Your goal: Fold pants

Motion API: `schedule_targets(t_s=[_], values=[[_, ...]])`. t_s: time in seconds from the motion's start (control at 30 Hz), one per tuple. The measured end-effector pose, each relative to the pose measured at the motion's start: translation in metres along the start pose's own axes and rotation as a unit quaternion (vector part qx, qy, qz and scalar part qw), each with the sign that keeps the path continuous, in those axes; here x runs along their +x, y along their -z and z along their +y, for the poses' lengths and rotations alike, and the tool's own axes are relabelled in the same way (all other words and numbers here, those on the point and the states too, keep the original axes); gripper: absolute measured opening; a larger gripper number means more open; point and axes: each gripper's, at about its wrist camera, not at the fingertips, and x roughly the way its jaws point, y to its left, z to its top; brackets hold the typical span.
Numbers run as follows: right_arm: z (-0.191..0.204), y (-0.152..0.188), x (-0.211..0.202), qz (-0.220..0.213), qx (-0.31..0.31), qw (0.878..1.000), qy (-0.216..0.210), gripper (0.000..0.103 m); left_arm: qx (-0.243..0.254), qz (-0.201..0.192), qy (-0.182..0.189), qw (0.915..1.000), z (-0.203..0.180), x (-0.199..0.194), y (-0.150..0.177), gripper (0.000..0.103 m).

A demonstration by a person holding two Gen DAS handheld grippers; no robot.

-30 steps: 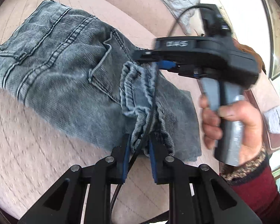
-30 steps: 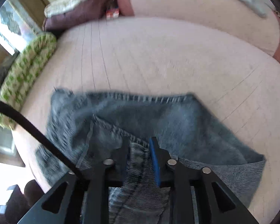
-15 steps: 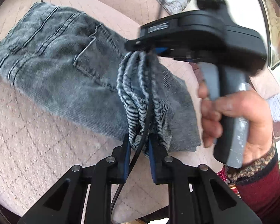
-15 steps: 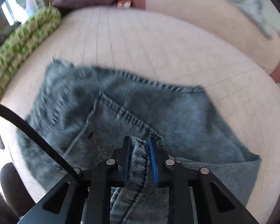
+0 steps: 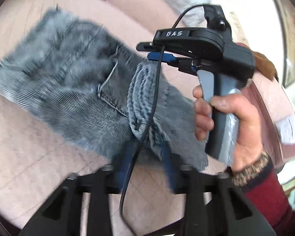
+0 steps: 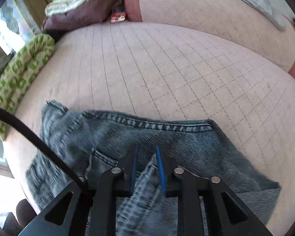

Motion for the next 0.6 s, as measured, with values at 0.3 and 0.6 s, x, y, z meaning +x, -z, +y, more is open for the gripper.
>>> schedule_targets(t_s=[0.3, 0.6], values=[[-0.018, 0.053, -0.096, -0.062, 0.011, 0.997, -0.035, 0.048, -0.027, -0.033, -0.024, 0.9988, 0.045, -0.076, 0.016, 0.055], [-0.006, 0.119, -0.016, 0.038, -0.002, 0.999, -0.015, 0.046, -0.15, -0.107, -0.08, 0.9797, 0.117, -0.115, -0.012, 0.055]])
